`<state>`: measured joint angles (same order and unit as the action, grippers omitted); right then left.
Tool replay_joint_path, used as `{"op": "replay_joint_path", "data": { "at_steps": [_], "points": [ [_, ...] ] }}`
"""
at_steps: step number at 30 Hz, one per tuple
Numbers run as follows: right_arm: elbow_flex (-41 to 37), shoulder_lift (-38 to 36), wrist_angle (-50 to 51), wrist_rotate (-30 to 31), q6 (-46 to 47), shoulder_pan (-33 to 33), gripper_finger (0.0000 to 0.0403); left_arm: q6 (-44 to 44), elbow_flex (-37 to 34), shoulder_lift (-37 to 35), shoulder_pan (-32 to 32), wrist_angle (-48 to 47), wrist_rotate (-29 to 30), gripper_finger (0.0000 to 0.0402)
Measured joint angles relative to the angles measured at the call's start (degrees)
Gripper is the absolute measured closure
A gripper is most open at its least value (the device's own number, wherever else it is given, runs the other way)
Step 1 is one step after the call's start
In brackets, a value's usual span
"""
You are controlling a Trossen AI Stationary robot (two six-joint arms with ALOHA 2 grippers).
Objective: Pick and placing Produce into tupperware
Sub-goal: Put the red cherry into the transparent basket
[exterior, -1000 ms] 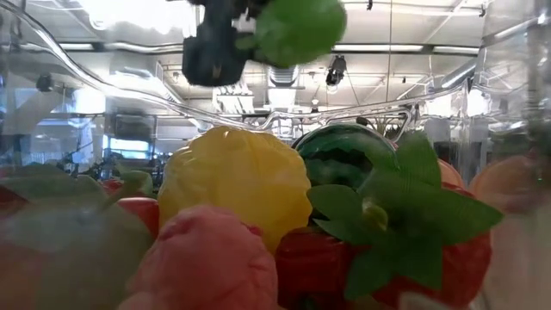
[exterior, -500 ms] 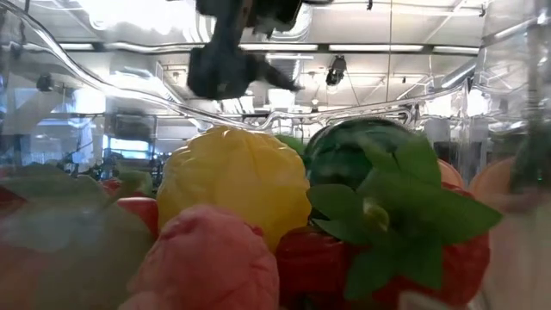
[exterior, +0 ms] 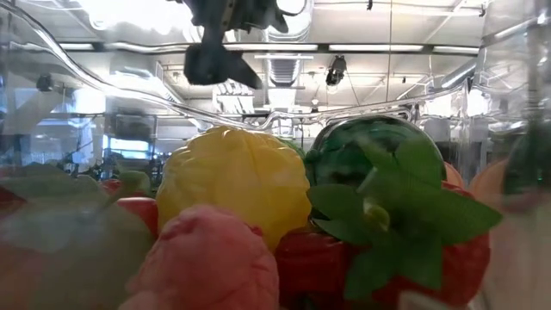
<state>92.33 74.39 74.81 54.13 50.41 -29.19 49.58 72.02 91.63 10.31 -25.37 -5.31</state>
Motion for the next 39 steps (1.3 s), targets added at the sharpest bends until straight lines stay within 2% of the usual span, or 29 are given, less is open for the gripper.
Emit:
{"op": "replay_joint_path", "data": {
  "at_steps": [9, 13, 15, 21, 23, 27, 32, 35, 39],
  "points": [
    [-0.2, 0.1, 0.0, -0.6, 0.1, 4.5, 0.0044, -14.8, -0.4, -6.5, -9.5, -9.7, 8.3, 0.0105],
    [-0.3, 0.1, 0.0, -2.5, 0.1, 7.0, 0.0044, -19.6, -0.5, -6.2, -14.2, -17.3, 15.4, 0.0105],
    [-0.5, 0.1, -0.1, -3.2, 0.2, 8.0, 0.0044, -20.0, -0.8, -5.4, -16.8, -19.6, 16.3, 0.0105],
    [-0.5, 0.1, 0.0, -4.5, 2.0, 9.8, 0.0044, -20.6, -1.6, -1.6, -22.5, -22.2, 14.8, 0.0105],
    [-0.6, 0.1, -0.2, -5.3, 1.6, 9.8, 0.0044, -22.5, -1.6, -0.4, -23.7, -22.1, 12.6, 0.0105],
    [-0.6, 0.0, -0.2, -9.7, 1.8, 8.5, 0.0044, -26.3, -1.7, 1.5, -24.5, -21.7, 10.1, 0.0105],
    [-0.6, 1.5, 0.0, -10.9, 3.4, 8.5, 0.0044, -27.5, -1.6, 3.3, -24.9, -21.7, 9.7, 0.0105],
    [-0.7, 3.2, 0.2, -11.8, 4.8, 9.3, 0.0044, -27.4, -1.6, 3.2, -24.9, -21.8, 6.6, 0.0105],
    [-0.7, 6.1, 4.8, -19.5, 11.4, 14.5, 0.0044, -25.9, -1.6, 1.7, -24.1, -21.3, 1.7, 0.0104]
  ]
}}
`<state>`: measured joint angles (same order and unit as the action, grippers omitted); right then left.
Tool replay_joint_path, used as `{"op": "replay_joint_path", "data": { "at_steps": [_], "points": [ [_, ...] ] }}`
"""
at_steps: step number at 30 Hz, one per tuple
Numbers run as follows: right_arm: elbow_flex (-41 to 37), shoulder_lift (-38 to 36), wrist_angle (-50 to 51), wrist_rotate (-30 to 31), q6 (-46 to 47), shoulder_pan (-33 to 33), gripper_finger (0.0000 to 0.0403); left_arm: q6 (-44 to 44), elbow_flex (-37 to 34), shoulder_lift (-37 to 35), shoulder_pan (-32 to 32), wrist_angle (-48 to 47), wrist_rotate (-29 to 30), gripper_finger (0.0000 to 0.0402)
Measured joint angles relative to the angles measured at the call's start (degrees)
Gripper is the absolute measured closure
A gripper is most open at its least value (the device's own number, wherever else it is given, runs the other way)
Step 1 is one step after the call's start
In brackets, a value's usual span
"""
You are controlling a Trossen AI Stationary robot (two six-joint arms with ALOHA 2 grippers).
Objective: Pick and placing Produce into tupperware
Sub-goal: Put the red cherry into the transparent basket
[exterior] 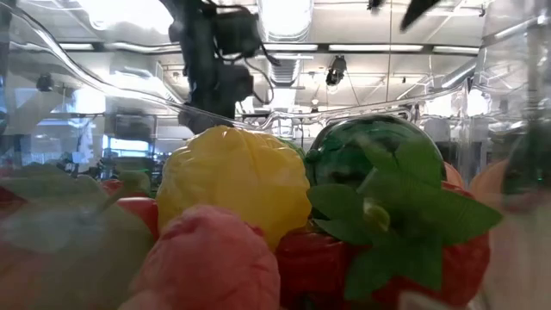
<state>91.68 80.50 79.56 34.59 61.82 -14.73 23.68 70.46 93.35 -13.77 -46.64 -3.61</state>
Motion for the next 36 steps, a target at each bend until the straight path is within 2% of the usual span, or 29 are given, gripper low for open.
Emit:
{"op": "replay_joint_path", "data": {
  "at_steps": [4, 9, 15, 20, 24, 28, 31, 36],
  "points": [
    [-0.1, 3.8, 4.8, -7.1, -2.3, 8.0, 0.0044, 0.6, 0.0, -2.5, 1.0, 0.3, -0.6, 0.0104],
    [-0.1, 8.9, 2.3, -18.0, -13.1, 19.6, 0.0044, 1.4, 0.0, -5.5, 1.1, 0.5, -0.6, 0.0104],
    [-0.1, 17.2, -0.4, -26.7, -41.3, 28.3, 0.0045, -1.0, -0.1, -8.8, 1.1, 0.1, -0.4, 0.0104],
    [0.0, 24.6, -0.6, -28.6, -61.4, 30.0, 0.0045, -4.4, -0.2, -10.4, 1.1, 0.2, -0.2, 0.0104],
    [0.0, 29.9, -0.7, -25.9, -71.4, 32.0, 0.0045, -6.1, -0.6, -10.9, 1.2, 0.1, 0.2, 0.0104],
    [0.0, 33.5, -0.8, -25.9, -77.4, 35.7, 0.0045, -5.5, -0.7, -11.0, 1.2, 0.2, 0.6, 0.0104],
    [0.0, 34.6, -4.8, -26.2, -80.3, 39.4, 0.0045, -4.2, -0.8, -11.0, 1.1, 0.5, 1.1, 0.0104],
    [0.0, 33.6, -13.0, -34.4, -81.1, 46.8, 0.0045, 1.6, -1.6, -11.0, 1.1, 1.1, 2.6, 0.0104]
  ]
}}
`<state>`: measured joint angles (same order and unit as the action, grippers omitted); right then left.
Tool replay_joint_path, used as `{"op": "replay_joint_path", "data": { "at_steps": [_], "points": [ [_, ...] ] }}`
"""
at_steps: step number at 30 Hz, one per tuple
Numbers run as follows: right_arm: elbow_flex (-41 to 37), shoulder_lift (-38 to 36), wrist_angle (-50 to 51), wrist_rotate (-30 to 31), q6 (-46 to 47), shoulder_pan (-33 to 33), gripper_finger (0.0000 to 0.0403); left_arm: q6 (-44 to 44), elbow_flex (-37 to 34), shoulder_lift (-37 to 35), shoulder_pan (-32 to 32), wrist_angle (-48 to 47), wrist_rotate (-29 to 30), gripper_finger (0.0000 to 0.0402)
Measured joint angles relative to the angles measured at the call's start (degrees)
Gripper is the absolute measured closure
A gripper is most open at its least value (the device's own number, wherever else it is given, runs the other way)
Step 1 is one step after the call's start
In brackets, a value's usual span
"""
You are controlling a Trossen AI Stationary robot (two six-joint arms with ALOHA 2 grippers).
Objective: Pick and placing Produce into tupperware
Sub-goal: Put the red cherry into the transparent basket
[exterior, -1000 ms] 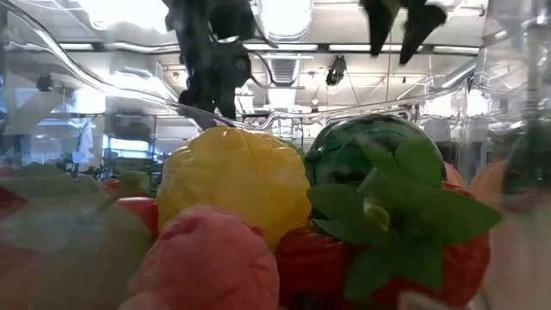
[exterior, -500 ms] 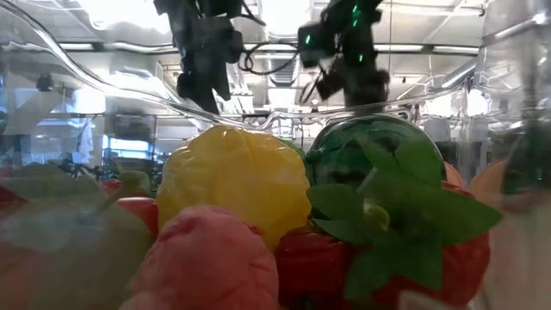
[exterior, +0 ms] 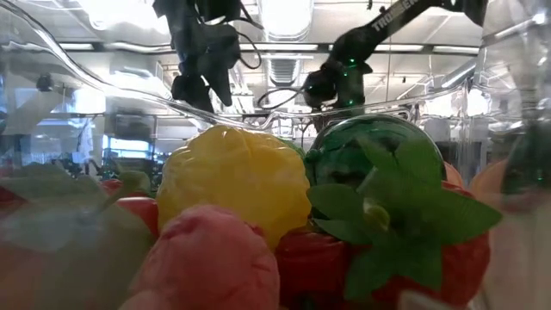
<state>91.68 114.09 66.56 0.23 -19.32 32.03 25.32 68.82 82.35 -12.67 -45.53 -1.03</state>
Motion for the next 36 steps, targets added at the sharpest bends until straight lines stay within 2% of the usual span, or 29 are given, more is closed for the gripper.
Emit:
{"op": "replay_joint_path", "data": {
  "at_steps": [5, 9, 16, 20, 23, 36],
  "points": [
    [-0.2, -1.0, -0.9, -1.5, -2.1, 4.4, 0.0045, 1.7, -1.4, 0.0, -0.1, 0.0, 0.1, 0.0104],
    [-1.1, -1.2, -1.0, -2.0, -2.8, 5.2, 0.0045, 3.8, -2.6, 0.0, -0.1, 0.0, 1.8, 0.0104],
    [-4.1, -1.2, 0.6, -2.9, -7.8, 1.1, 0.0045, 2.9, -2.8, 0.0, -0.1, 0.0, 4.6, 0.0104],
    [-5.8, -0.9, 0.4, 1.2, -12.1, -0.5, 0.0045, 2.6, -2.8, 0.0, -0.1, 0.0, 4.6, 0.0104],
    [-6.5, -0.7, -0.2, 2.7, -12.3, -0.7, 0.0045, 1.7, -2.8, 0.0, -0.1, 0.0, 4.7, 0.0104],
    [-7.5, -0.7, -4.6, 2.4, -16.6, -1.3, 0.0045, -4.5, -2.8, 0.0, -0.1, 0.0, 7.6, 0.0104]
  ]
}}
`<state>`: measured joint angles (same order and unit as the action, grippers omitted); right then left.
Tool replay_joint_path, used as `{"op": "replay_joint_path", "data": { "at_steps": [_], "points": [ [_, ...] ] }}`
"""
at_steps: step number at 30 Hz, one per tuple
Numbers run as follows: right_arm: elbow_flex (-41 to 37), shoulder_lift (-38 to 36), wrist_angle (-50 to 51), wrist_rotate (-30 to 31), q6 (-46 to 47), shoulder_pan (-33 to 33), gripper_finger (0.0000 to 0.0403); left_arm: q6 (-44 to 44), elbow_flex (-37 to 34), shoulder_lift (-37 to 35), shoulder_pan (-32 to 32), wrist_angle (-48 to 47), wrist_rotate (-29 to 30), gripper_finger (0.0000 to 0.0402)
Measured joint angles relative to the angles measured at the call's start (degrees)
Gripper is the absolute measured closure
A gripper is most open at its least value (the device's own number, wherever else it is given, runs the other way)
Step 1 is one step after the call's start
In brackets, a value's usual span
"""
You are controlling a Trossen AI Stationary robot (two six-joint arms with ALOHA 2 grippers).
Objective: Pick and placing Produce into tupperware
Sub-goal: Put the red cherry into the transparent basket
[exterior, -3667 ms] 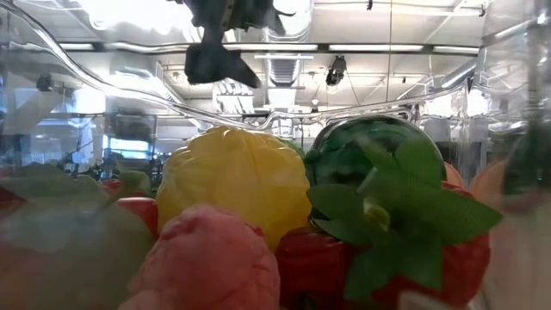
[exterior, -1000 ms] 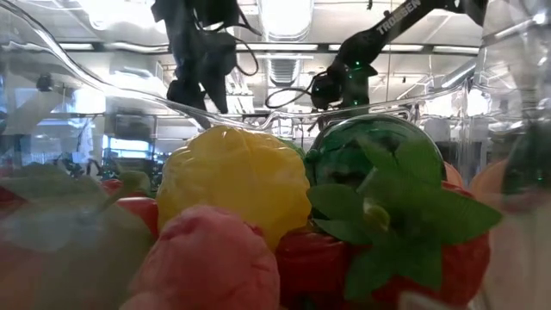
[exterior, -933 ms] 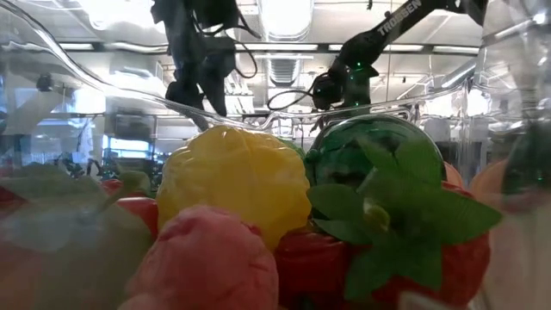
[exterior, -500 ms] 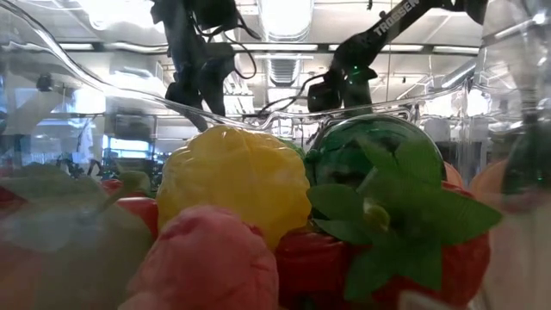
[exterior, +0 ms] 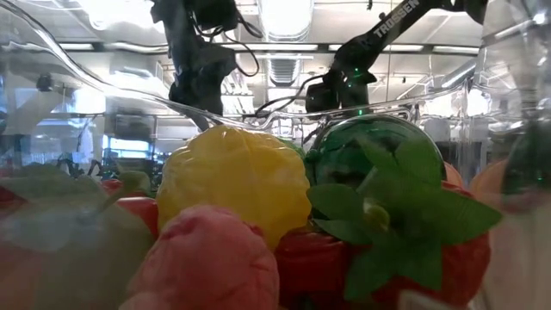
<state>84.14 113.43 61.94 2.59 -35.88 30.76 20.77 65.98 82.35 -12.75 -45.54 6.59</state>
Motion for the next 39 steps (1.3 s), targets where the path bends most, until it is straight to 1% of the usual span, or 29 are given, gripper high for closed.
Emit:
{"op": "replay_joint_path", "data": {
  "at_steps": [8, 13, 15, 19, 27, 39],
  "points": [
    [-2.1, 1.3, -2.2, -0.2, 2.4, -0.1, 0.0045, -0.7, -1.0, 0.0, 0.0, 0.0, 0.9, 0.0104],
    [-3.2, 1.9, -3.3, -1.5, 2.9, -0.2, 0.0046, -0.1, -3.2, 0.0, 0.0, 0.0, 0.9, 0.0104],
    [-3.8, 1.9, -4.6, -0.7, 2.9, -0.3, 0.0051, 0.1, -4.1, 0.0, 0.0, 0.0, 0.9, 0.0104],
    [-4.3, 1.9, -4.9, 1.9, 2.9, -0.5, 0.0071, 1.4, -4.7, 0.0, 0.0, 0.0, 0.8, 0.0104],
    [-5.5, 1.9, -7.2, 1.7, 2.9, -0.7, 0.0118, 1.3, -5.1, 0.0, 0.0, 0.1, 0.8, 0.0104],
    [-5.7, 1.9, -8.8, 1.9, 5.2, -1.3, 0.0171, 1.4, -6.8, 0.0, 0.0, 0.0, 0.7, 0.0104]
  ]
}}
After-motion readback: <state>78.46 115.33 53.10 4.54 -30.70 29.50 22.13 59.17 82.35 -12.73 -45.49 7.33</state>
